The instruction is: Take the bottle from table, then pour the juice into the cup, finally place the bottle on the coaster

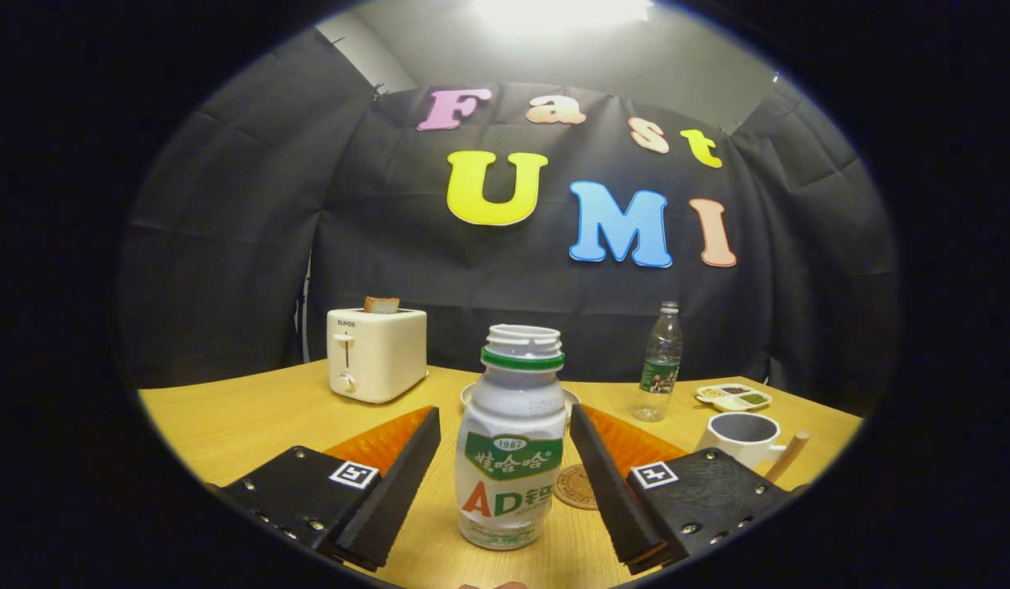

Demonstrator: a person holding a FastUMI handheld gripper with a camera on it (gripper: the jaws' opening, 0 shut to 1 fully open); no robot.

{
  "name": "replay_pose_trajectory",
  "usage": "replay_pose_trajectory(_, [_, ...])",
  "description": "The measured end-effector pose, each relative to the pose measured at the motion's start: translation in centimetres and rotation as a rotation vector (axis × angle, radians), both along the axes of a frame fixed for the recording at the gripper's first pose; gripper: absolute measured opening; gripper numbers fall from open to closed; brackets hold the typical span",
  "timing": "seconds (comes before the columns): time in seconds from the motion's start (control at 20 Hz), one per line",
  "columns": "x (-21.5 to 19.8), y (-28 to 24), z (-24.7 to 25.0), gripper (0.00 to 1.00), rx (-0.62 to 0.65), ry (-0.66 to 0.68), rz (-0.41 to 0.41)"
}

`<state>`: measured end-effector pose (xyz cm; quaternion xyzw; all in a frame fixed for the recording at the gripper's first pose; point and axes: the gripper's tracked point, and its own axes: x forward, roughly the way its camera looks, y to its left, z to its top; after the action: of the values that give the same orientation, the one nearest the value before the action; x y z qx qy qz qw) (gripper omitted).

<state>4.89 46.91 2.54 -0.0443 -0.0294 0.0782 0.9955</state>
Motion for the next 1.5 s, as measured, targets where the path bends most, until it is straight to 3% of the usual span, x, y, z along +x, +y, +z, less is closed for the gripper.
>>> replay_pose_trajectory(0.15, [0.6, -0.1, -1.0, 0.95, 0.055, 0.036, -0.015])
replay_pose_trajectory(0.2, [0.8, -0.2, -1.2, 0.90, 0.074, 0.041, -0.008])
replay_pose_trajectory(0.25, [0.6, 0.3, -0.8, 0.74, 0.084, 0.042, 0.006])
replay_pose_trajectory(0.4, [0.4, -0.7, -0.9, 0.70, 0.115, 0.057, -0.015])
replay_pose_trajectory(0.85, [0.2, -5.4, 0.3, 0.70, 0.243, 0.099, -0.112])
replay_pose_trajectory(1.5, [1.4, -8.2, 0.3, 0.70, 0.578, 0.217, -0.096])
